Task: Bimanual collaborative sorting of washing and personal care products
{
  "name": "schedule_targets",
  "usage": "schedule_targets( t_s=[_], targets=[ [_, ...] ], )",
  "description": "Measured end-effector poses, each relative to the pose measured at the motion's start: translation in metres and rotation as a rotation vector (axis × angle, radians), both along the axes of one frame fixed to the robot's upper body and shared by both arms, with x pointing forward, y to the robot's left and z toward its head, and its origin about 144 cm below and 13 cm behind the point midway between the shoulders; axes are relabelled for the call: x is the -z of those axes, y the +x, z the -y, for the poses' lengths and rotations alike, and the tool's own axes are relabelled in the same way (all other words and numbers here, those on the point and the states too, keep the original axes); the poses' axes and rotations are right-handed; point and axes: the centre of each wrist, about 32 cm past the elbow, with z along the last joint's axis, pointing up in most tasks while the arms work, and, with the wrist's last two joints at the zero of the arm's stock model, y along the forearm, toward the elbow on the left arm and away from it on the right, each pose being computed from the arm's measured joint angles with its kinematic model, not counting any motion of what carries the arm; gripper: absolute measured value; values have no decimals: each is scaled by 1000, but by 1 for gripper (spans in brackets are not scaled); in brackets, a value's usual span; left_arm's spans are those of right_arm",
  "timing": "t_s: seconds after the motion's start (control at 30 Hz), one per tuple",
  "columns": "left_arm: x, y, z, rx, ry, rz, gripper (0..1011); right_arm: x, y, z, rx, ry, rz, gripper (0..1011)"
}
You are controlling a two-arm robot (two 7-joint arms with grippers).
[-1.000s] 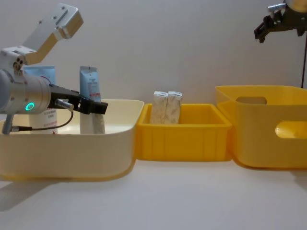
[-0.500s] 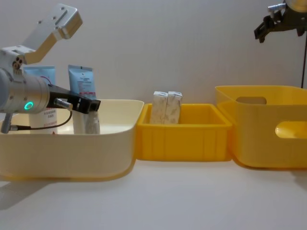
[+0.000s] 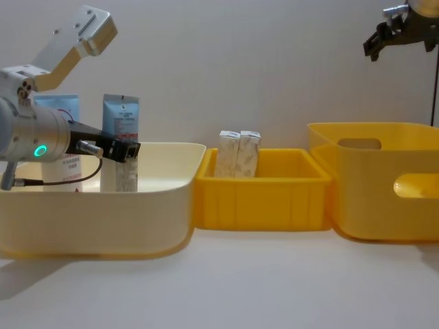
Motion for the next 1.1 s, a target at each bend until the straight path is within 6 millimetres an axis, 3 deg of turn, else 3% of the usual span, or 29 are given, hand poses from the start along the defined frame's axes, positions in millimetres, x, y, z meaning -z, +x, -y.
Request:
schedule_targets(
  t_s=[0.37,1.1],
  targets=[
    [0,0,0,0,0,0,278,0,0,0,0,0,0,1001],
    [0,0,0,-1,0,-2,278,0,0,0,0,0,0,1001]
  ],
)
